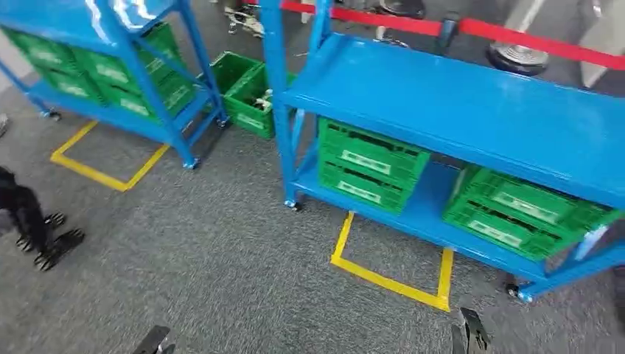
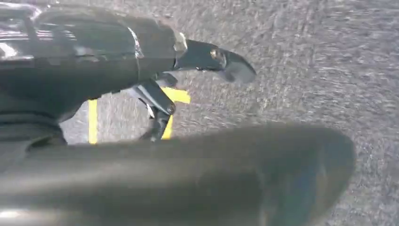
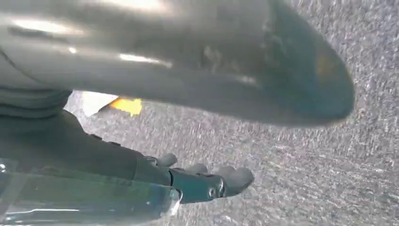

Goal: Take the parts from the cabinet and place them on the table.

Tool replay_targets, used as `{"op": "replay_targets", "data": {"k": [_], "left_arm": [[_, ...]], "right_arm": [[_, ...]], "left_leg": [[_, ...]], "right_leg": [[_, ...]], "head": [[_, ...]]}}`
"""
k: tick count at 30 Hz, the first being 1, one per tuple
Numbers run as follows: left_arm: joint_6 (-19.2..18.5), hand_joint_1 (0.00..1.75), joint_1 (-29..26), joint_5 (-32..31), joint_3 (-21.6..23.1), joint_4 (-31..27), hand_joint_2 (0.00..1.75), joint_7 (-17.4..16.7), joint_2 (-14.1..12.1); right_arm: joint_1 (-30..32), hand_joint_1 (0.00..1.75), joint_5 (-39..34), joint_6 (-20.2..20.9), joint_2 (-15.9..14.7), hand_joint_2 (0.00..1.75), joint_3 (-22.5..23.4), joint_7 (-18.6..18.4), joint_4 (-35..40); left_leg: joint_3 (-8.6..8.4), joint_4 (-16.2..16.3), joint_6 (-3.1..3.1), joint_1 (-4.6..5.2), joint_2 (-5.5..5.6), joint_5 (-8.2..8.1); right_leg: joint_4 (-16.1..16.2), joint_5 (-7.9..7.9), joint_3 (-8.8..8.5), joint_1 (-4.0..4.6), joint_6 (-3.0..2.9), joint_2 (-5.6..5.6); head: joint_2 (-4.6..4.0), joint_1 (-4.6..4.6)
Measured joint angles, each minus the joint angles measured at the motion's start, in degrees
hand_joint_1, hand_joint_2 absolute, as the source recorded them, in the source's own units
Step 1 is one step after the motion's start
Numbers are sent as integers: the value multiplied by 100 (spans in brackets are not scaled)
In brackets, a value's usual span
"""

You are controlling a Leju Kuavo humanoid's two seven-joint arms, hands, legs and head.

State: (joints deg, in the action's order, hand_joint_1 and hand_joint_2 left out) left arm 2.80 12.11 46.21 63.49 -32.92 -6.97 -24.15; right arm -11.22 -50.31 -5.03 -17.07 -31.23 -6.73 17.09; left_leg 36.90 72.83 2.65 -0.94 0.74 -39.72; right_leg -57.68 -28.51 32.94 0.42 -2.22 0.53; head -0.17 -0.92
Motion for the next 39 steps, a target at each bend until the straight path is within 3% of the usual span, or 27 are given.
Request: {"op": "replay_targets", "data": {"k": [1, 2, 3, 4, 5, 6, 10, 11, 12, 13, 16, 17, 18, 19, 21, 22, 23, 26, 27, 28, 29, 31, 32, 33, 34, 36, 39], "left_arm": [[7, 0, -19, 13, 4, 7, 0, -4, 0], [7, 0, -19, 28, 7, 11, 0, -2, 4], [7, 0, -16, 39, 7, 11, 0, -2, 9], [18, 0, -7, 55, 4, 9, 0, -2, 11], [28, 0, 0, 61, 4, 7, 0, -7, 11], [33, 0, 4, 63, 4, 9, 0, -24, 7], [-11, 0, -16, 96, 13, 18, 0, 15, -11], [-15, 0, -9, 103, 13, 18, 0, 22, -9], [-15, 0, -10, 120, 13, 20, 0, 41, -20], [-24, 0, -24, 129, 13, 20, 0, 50, -15], [-24, 0, -44, 136, 13, 26, 0, 48, -17], [-28, 0, -43, 138, 13, 29, 0, 50, -13], [-30, 0, -41, 142, 15, 31, 0, 50, -7], [-28, 0, -29, 157, 15, 33, 0, 48, -2], [-20, 0, 15, 171, 18, 33, 0, 46, 22], [-15, 0, 35, 173, 15, 33, 0, 46, 35], [-13, 0, 45, 173, 15, 31, 0, 37, 39], [22, 0, 60, 168, 18, 33, 0, -2, 55], [11, 0, 70, 170, 22, 35, 0, 22, 55], [-20, 0, 69, 170, 22, 35, 0, 61, 52], [-33, 0, 63, 170, 22, 44, 0, 70, 48], [-39, 0, 27, 175, 26, 74, 0, 76, 42], [-41, 0, 14, 181, 29, 79, 0, 83, 46], [-39, 0, 10, 188, 31, 81, 0, 81, 55], [-37, 0, 20, 195, 31, 81, 0, 76, 61], [-20, 0, 47, 195, 29, 81, 0, 52, 79], [-11, 0, 75, 197, 29, 83, 0, 39, 90]], "right_arm": [[9, 0, -2, 0, 15, 0, -15, -2, 0], [21, 0, -13, 2, 22, 0, -20, -4, -2], [18, 0, -20, 2, 26, 0, -22, -2, 0], [-1, 0, -24, 2, 33, 0, -24, -2, 0], [-19, 0, -30, 0, 37, 0, -24, -4, 11], [-20, 0, -44, 0, 46, 0, -24, -4, 11], [9, 0, -68, 2, 57, 0, -37, -9, 9], [17, 0, -70, 2, 35, 0, -44, -24, 7], [5, 0, -70, 2, 46, 0, -53, -24, 9], [-37, 0, -81, 2, 17, 0, -55, -24, 7], [-61, 0, -92, 13, 44, 0, -61, -24, 9], [-40, 0, -111, 13, 57, 0, -74, -26, 7], [-22, 0, -125, 15, 55, 0, -92, -28, 7], [-19, 0, -127, 17, 55, 0, -116, -31, 7], [-30, 0, -131, 11, 50, 0, -125, -39, 9], [-62, 0, -129, 9, 52, 0, -127, -39, 9], [-88, 0, -133, 11, 52, 0, -129, -42, 9], [-60, 0, -125, -33, 50, 0, -147, -70, 9], [-35, 0, -127, -37, 37, 0, -157, -70, 4], [-46, 0, -129, -35, 31, 0, -160, -63, 2], [-66, 0, -131, -35, 22, 0, -162, -63, 0], [-79, 0, -140, -13, 37, 0, -166, -61, 2], [-72, 0, -144, -7, 46, 0, -171, -61, 2], [-71, 0, -149, 4, 52, 0, -177, -61, 4], [-74, 0, -151, 0, 61, 0, -184, -61, 9], [-81, 0, -149, -2, 66, 0, -184, -61, 11], [-99, 0, -149, -9, 70, 0, -197, -61, 11]], "left_leg": [[191, 236, -6, 1, -22, -11], [231, 178, -18, 1, -42, 143], [177, -41, -35, 1, -39, 369], [-17, -557, -67, 1, 52, 770], [-197, -1031, -97, -5, 258, 1073], [-270, -1174, -154, -47, 657, 1040], [-417, -1415, -195, -8, 391, 957], [-465, -1493, -237, -50, 290, 982], [-529, -1533, -263, -43, 187, 974], [-572, -1547, -299, -29, 77, 951], [-646, -1546, -319, -20, -210, 872], [-680, -1546, -315, -19, -308, 841], [-714, -1546, -302, -20, -381, 810], [-755, -1546, -285, -24, -447, 778], [-852, -1546, -232, -28, -560, 708], [-863, -1557, -186, 13, -615, 675], [-861, -1543, -158, 24, -654, 660], [-944, -1612, -94, 32, -798, 640], [-971, -1595, -37, -7, -587, 549], [-896, -1405, -36, -21, -137, 436], [-695, -1029, -39, -18, -30, 245], [-147, -94, -39, -6, -12, -83], [34, 124, -44, -6, -21, -72], [116, 96, -57, -1, -41, 86], [69, -165, -77, 0, -54, 367], [-252, -1064, -138, 1, -22, 1029], [-367, -1356, -185, 20, 64, 954]], "right_leg": [[-2, -4, -11, 15, -6, 105], [-6, -14, -27, 22, -10, 189], [-10, -27, -44, 25, -5, 265], [-23, -51, -76, 25, 10, 376], [-36, -75, -100, 23, 24, 462], [-44, -96, -97, 13, 55, 522], [-23, -74, -19, -51, 196, 849], [-35, -113, -14, -36, 216, 772], [-166, -200, 33, 2, 270, 314], [-517, -376, 208, -13, 311, 103], [-1695, -807, 856, -71, 392, -41], [-1857, -770, 970, -99, 413, -43], [-1727, -587, 925, -112, 423, -49], [-1361, -307, 768, -115, 425, -69], [-359, 237, 293, -104, 388, -269], [-185, 107, 168, -14, 374, -464], [-78, 88, 164, -25, 305, -448], [-85, 65, 184, -5, 231, -303], [-14, 86, 111, -59, 172, -254], [10, 86, 87, -63, 143, -203], [18, 85, 84, -59, 114, -142], [16, 67, 72, -33, 84, 16], [15, 58, 62, -22, 71, 86], [9, 44, 46, -15, 52, 102], [4, 28, 21, -11, 51, 174], [-13, -29, -61, -4, 79, 251], [-64, -57, 3, 2, 175, 304]], "head": [[0, 37], [0, 61], [0, 75], [0, 94], [0, 107], [-2, 105], [0, 116], [0, 110], [0, 57], [0, -26], [0, -63], [0, -96], [0, -105], [0, -113], [0, -155], [0, -194], [0, -205], [0, -151], [0, -162], [0, -107], [0, -74], [0, 15], [0, 46], [0, 59], [0, 96], [0, 131], [0, 149]]}}
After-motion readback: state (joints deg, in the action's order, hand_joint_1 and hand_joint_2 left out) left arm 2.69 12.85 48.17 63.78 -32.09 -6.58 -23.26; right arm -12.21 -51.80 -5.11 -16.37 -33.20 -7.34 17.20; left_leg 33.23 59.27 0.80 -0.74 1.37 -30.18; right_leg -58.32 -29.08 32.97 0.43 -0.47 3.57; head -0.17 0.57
